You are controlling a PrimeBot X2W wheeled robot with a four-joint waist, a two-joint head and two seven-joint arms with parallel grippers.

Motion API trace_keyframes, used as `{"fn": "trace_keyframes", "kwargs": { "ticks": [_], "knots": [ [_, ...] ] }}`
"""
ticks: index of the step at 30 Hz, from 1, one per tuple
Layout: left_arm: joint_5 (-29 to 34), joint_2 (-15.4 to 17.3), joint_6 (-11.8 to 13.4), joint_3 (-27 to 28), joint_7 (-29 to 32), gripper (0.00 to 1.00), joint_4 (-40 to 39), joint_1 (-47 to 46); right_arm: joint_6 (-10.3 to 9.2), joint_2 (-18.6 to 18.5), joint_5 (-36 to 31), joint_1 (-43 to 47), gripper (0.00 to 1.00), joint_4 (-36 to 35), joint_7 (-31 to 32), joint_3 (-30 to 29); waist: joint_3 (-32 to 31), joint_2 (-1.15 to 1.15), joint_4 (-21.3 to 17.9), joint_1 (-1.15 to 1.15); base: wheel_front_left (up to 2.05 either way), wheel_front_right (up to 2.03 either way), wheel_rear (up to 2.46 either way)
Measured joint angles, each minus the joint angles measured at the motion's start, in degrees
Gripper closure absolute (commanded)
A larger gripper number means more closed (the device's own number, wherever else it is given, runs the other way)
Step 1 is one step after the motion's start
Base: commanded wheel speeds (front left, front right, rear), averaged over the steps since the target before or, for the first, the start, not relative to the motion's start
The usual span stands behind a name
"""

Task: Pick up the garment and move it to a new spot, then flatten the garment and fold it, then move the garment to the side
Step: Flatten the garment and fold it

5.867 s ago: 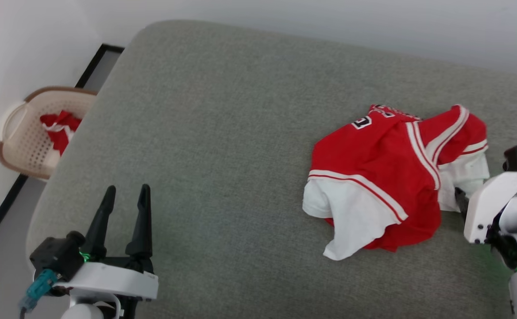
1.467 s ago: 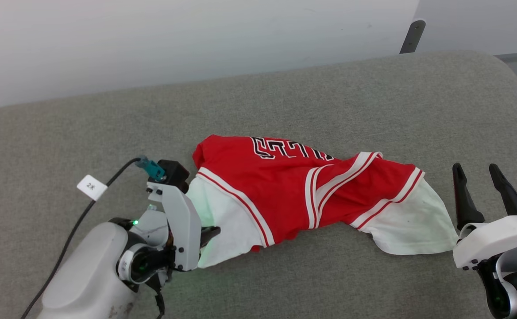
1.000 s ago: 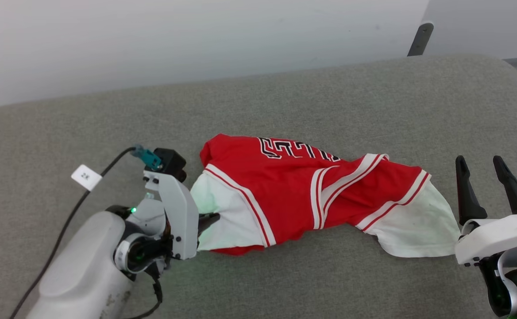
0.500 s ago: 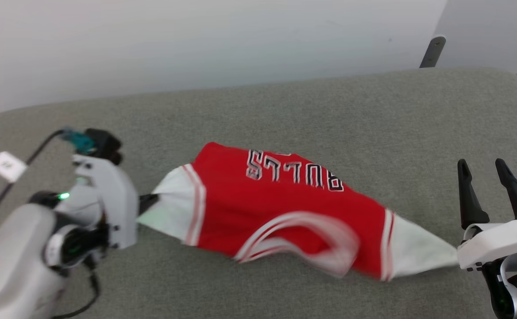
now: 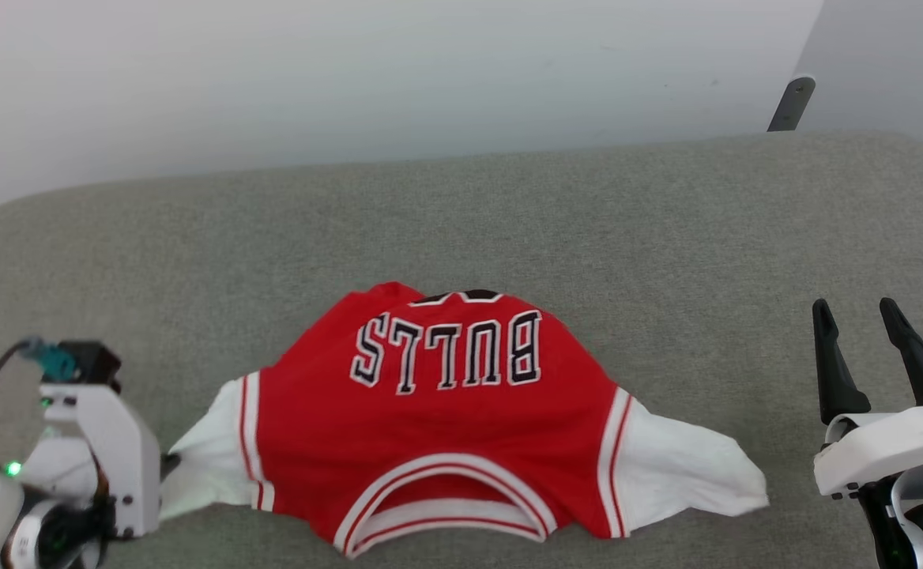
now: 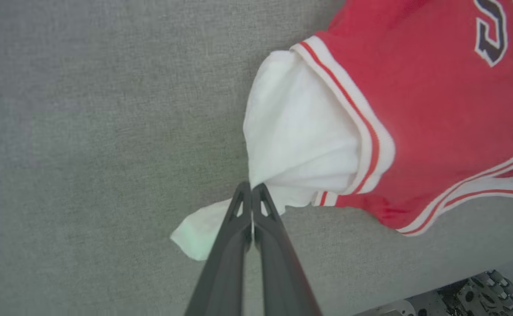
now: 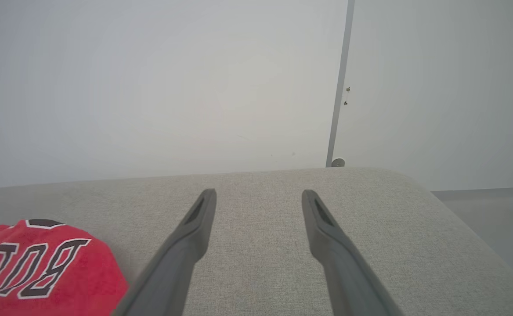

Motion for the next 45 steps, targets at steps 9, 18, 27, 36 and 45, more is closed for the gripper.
{"fn": "trace_keyframes", "kwargs": {
  "ticks": [9,18,27,36,45],
  "knots": [
    [0.6,0.0,-0.2,-0.1,-3.9,1.0,5.7,2.9,0.0,0.3,0.0,0.0,0.0,-0.2,0.4,0.6,0.6,0.0,0.3,0.0,0.0,0.0,0.0],
    [-0.5,-1.8,-0.9,1.8,-7.9,0.64,8.8,2.8,0.0,0.4,0.0,0.0,0.0,0.2,0.8,1.1,0.3,0.0,0.3,0.0,0.0,0.0,0.0],
    [-1.5,-1.7,0.2,4.3,-11.0,0.0,4.2,2.7,0.0,0.1,0.4,0.9,0.0,0.3,1.5,1.7,-1.4,0.0,1.2,0.0,0.0,0.0,0.0],
    [-0.7,-1.1,1.1,6.9,-18.2,0.0,-2.0,7.6,0.0,-0.1,1.7,3.0,0.0,0.5,3.0,2.7,-3.5,0.0,2.2,0.0,0.0,0.0,0.0],
    [4.6,-1.6,0.3,11.1,-36.3,0.0,-6.4,14.2,0.0,-0.9,4.1,6.5,0.0,0.9,5.5,4.7,-4.9,0.0,3.2,0.0,0.0,0.0,0.0]
  ]
}}
